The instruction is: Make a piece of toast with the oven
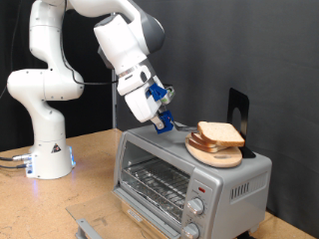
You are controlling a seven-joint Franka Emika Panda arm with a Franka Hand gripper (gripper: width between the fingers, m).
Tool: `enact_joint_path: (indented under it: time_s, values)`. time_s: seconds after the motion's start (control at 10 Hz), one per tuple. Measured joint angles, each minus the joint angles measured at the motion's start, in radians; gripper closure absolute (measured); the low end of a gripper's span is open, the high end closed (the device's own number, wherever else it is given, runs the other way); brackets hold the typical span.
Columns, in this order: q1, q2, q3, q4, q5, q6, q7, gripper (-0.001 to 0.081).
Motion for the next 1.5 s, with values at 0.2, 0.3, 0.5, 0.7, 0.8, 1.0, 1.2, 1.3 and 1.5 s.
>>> enact_joint_path:
  time_s: [0.2,0.3,0.5,0.7,0.8,1.0,1.2,1.3,1.5]
  values:
    - [-0.010,0.029,0.003,0.020,-0.033,0.005,0.014,0.0443]
    - [-0.013,0.038,0.003,0.027,-0.041,0.005,0.014,0.0443]
    - [-0.016,0.053,0.003,0.039,-0.052,0.013,0.014,0.0443]
    - [-0.016,0.066,0.004,0.052,-0.058,0.034,0.015,0.0443]
    - [-0.016,0.073,0.006,0.061,-0.064,0.038,0.019,0.0443]
    - [-0.016,0.089,0.012,0.076,-0.099,0.043,0.050,0.0443]
    - [-0.016,0.098,0.015,0.078,-0.126,0.044,0.063,0.0443]
    - [-0.016,0.103,0.015,0.078,-0.129,0.044,0.063,0.0443]
    - [-0.016,0.107,0.015,0.079,-0.132,0.044,0.064,0.0443]
